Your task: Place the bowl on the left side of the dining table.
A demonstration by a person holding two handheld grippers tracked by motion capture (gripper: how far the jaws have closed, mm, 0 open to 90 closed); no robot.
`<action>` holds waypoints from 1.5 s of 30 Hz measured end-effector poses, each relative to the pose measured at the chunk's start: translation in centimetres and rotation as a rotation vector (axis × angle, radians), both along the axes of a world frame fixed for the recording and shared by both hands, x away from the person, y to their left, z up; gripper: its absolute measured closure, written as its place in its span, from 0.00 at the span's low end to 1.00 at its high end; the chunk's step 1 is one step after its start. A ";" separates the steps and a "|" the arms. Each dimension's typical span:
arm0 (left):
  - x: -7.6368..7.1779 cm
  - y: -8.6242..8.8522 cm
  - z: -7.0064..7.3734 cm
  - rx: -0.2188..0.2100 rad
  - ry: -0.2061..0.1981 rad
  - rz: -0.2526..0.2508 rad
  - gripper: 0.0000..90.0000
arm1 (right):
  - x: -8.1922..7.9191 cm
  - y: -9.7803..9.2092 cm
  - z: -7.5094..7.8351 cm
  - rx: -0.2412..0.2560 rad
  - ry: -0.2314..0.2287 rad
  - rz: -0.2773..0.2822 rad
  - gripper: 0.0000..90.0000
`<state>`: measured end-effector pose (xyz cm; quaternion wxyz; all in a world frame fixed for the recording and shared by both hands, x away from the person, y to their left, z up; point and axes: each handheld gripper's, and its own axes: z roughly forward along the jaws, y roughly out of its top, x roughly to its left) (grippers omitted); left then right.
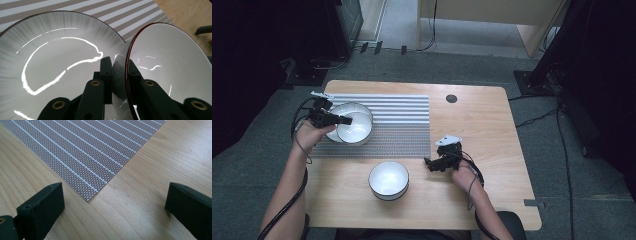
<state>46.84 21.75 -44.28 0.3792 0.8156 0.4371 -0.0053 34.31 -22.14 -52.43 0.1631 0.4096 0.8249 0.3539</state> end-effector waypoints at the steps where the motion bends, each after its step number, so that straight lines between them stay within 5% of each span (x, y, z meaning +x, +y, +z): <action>1: 0.1 0.1 0.0 -0.004 -0.001 0.004 0.90 | 0.0 0.0 0.0 0.001 0.003 -0.001 0.02; 24: 0.7 2.0 -0.7 -0.025 -0.001 0.086 0.90 | 0.0 0.0 0.0 0.000 0.004 -0.002 0.02; 45: 1.8 2.4 -2.2 0.021 -0.005 0.147 0.90 | 0.0 0.0 0.0 0.002 0.003 -0.002 0.02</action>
